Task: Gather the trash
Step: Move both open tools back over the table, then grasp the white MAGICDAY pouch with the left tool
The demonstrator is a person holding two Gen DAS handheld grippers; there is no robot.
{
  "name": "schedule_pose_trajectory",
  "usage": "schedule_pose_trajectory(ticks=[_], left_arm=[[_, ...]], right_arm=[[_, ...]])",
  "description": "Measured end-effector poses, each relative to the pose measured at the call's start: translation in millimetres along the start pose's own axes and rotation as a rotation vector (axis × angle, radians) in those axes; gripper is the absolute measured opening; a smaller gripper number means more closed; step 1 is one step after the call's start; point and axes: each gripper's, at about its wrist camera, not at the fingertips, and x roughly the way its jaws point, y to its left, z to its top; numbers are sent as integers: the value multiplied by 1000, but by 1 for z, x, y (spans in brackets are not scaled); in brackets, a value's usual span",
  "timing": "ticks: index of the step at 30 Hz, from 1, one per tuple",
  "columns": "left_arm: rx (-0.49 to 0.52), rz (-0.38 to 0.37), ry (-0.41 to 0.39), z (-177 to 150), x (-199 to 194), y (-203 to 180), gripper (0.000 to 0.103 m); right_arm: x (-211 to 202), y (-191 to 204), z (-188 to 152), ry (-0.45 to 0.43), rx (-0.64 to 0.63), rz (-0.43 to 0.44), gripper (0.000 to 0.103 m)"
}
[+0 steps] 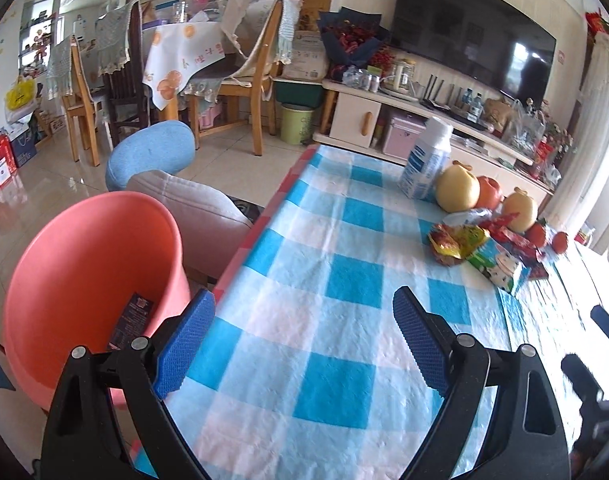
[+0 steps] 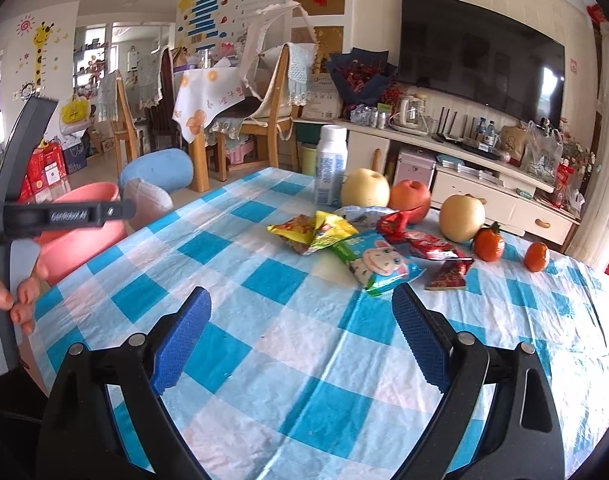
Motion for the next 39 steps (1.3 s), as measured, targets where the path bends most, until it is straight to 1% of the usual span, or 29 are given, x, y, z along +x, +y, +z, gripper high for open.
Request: schedule_pose_trajectory(ticks=[7, 15, 20, 25, 28, 31, 33, 36, 39], left_arm=[[38, -19, 16, -22, -12, -20, 90], [101, -54, 33, -48, -29, -57, 90], [161, -78, 34, -58, -41, -86, 90], [231, -98, 30, -58, -49, -119, 90], [276, -108, 26, -52, -48, -138, 90], [310, -129, 25, -37, -42, -159, 90], [299, -160, 26, -20, -32, -172, 90], [258, -192, 37, 9, -3, -193, 90], [180, -188, 48, 34, 32, -210, 90]], right_arm=[[-16, -29, 2, -38, 48, -28, 92], [-41, -67, 3, -90, 137, -41, 93], [-56, -103, 2, -110, 221, -67, 93], [-65, -145, 0, -112, 325, -91, 94], [-67, -172, -6, -96, 398, -103, 94], [-65, -193, -11, -72, 449, -124, 94], [-62, -205, -15, -49, 489, -137, 94], [-57, -215, -21, -16, 530, -139, 94], [-49, -216, -24, 15, 534, -117, 94]])
